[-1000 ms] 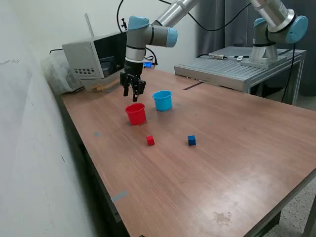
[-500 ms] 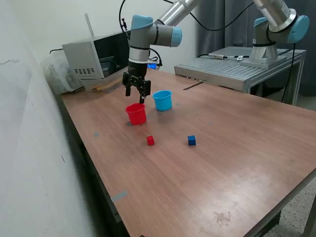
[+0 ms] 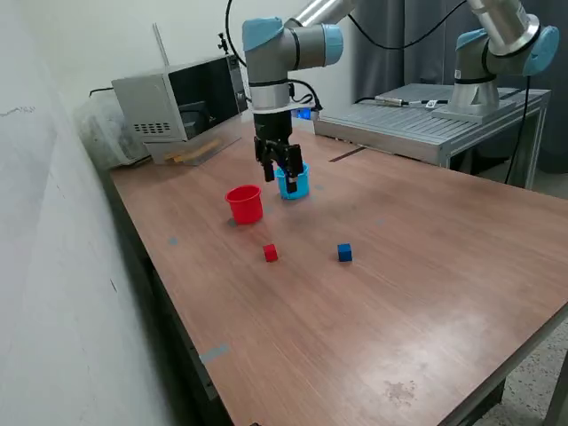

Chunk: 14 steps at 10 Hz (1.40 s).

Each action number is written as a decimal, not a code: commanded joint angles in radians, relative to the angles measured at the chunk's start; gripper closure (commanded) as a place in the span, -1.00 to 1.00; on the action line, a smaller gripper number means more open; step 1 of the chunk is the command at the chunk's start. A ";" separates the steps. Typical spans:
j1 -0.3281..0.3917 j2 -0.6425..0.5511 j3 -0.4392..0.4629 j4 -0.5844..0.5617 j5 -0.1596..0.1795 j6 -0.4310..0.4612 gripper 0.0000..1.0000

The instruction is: Place red objects in the red bin, and blue objects in the blue bin.

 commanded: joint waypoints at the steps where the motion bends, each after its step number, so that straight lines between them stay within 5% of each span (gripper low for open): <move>1: 0.053 0.065 -0.147 0.178 0.015 0.080 -1.00; 4: 0.103 0.180 -0.281 0.180 0.012 0.151 -1.00; 7: 0.111 0.230 -0.332 0.157 0.014 0.348 -1.00; 14: 0.070 0.297 -0.353 0.050 -0.015 0.367 -1.00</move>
